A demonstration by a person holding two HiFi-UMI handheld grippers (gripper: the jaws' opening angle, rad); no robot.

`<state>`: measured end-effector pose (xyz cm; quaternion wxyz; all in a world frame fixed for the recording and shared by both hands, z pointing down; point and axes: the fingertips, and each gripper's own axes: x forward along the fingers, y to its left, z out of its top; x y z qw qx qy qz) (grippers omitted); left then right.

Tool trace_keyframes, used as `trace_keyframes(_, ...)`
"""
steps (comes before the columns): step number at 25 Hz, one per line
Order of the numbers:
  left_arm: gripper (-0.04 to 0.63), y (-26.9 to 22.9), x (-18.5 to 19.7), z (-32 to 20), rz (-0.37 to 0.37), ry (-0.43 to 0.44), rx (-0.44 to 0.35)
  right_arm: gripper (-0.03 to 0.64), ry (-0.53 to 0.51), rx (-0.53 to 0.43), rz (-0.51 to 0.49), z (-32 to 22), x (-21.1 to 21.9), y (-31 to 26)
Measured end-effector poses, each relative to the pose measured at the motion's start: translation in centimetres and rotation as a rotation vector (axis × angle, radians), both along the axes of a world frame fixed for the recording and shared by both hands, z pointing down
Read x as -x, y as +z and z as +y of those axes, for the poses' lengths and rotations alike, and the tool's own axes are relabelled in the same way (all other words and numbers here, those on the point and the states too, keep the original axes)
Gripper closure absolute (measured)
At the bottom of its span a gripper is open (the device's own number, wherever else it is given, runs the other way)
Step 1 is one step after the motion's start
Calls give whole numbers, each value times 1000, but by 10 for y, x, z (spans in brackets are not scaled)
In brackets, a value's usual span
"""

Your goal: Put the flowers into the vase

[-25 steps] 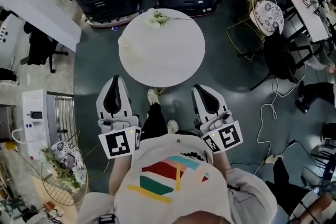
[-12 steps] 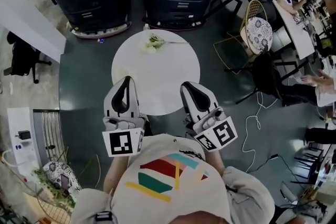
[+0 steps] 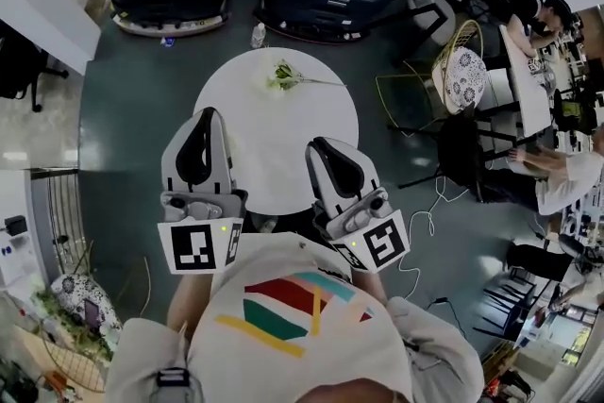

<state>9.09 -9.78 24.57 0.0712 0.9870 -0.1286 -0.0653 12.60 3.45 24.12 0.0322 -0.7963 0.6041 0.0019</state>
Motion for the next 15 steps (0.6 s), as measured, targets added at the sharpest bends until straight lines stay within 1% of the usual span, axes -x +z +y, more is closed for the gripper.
trace_keyframes(3,591,6,-21,5,-30,6,-21,596,-38,59,27,-6,-5,15)
trace_keyframes(4,591,7,-27,9,-43,0,-34,546,-47,76,27,-4,-9,22)
trace_keyframes(5,591,6,-32,10,-55,-13,-49,458,-55,83,21,-3,-15,28)
trace_keyframes(6,591,5,-37,8,-68,-35,-67,399,-62,83,10,-3,-25,34)
trace_keyframes(7,591,3,-41,4,-83,-63,-84,352,-65,84,0,-5,-37,40)
trace_keyframes(9,591,0,-46,-5,-112,-123,-103,296,-66,116,1,-8,-66,48)
trace_keyframes(11,591,-1,-48,-11,-131,-176,-103,230,-83,181,49,-11,-99,53)
trace_keyframes(12,591,-2,-49,-14,-140,-199,-109,156,-101,220,88,-15,-115,57)
trace_keyframes(13,591,-2,-49,-15,-151,-218,-121,108,-124,262,130,-21,-129,64)
trace_keyframes(14,591,-2,-47,-14,-161,-233,-133,84,-149,303,168,-27,-140,73)
trace_keyframes(15,591,-1,-44,-12,-166,-245,-138,80,-176,344,200,-31,-150,84)
